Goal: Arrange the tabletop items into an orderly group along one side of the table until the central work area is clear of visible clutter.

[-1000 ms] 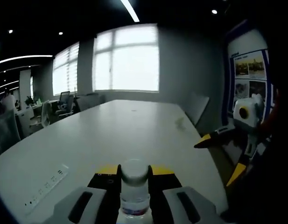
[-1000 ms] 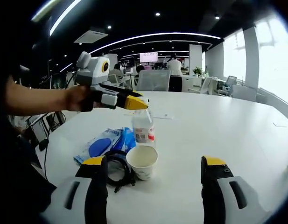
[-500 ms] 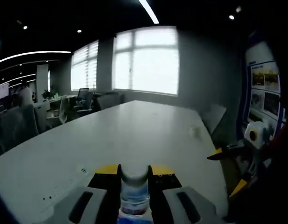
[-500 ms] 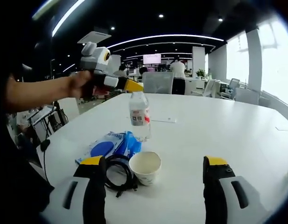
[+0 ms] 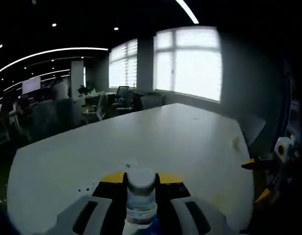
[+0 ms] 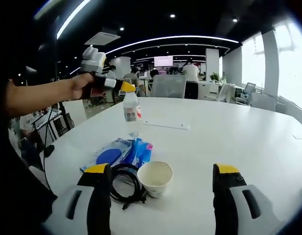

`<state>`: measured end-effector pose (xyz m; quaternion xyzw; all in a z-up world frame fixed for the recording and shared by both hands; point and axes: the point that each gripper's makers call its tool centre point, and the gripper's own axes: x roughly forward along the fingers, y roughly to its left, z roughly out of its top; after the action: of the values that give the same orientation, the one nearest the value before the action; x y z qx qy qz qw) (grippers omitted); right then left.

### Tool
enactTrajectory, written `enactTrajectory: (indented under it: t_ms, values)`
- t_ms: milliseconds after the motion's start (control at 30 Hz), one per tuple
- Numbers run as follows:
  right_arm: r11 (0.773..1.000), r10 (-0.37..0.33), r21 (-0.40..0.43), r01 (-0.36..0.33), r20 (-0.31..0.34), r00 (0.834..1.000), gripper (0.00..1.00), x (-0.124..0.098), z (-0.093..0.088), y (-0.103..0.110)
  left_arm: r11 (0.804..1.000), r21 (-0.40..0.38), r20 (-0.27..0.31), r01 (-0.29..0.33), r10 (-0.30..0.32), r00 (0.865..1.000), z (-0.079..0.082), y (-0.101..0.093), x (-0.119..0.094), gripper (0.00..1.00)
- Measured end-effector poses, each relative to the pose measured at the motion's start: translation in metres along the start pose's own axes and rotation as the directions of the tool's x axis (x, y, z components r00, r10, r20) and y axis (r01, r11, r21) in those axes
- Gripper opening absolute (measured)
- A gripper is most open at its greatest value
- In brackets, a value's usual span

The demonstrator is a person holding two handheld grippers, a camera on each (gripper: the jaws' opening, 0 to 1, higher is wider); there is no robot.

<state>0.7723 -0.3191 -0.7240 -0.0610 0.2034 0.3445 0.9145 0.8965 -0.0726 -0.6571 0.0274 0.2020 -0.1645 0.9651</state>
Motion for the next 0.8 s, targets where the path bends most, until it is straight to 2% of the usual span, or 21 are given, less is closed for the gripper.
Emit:
enactTrajectory:
  t_ms: [200, 500, 567, 700, 800]
  values:
    - [1.000, 0.015, -0.006, -0.015, -0.005, 1.000, 0.81, 0.005, 0.001, 0.003, 0.996, -0.020, -0.001, -0.087, 0.087, 0.996, -0.008, 0.023, -0.012, 0.18]
    - [0.999, 0.034, -0.019, -0.034, -0.013, 0.999, 0.81, 0.010, 0.001, 0.004, 0.971, -0.091, -0.032, -0.220, 0.218, 0.975, -0.035, 0.054, -0.020, 0.18]
    - [0.999, 0.037, -0.021, -0.037, -0.017, 0.999, 0.81, 0.011, -0.001, 0.004, 0.962, -0.113, -0.037, -0.249, 0.247, 0.968, -0.041, 0.060, -0.022, 0.18]
    - [0.999, 0.041, -0.020, -0.041, -0.024, 0.999, 0.81, 0.012, -0.003, 0.003, 0.930, -0.158, -0.055, -0.330, 0.326, 0.944, -0.051, 0.072, -0.025, 0.18]
    - [0.999, 0.046, -0.024, -0.047, -0.030, 0.999, 0.81, 0.013, -0.004, 0.003, 0.916, -0.172, -0.070, -0.362, 0.355, 0.932, -0.059, 0.077, -0.023, 0.18]
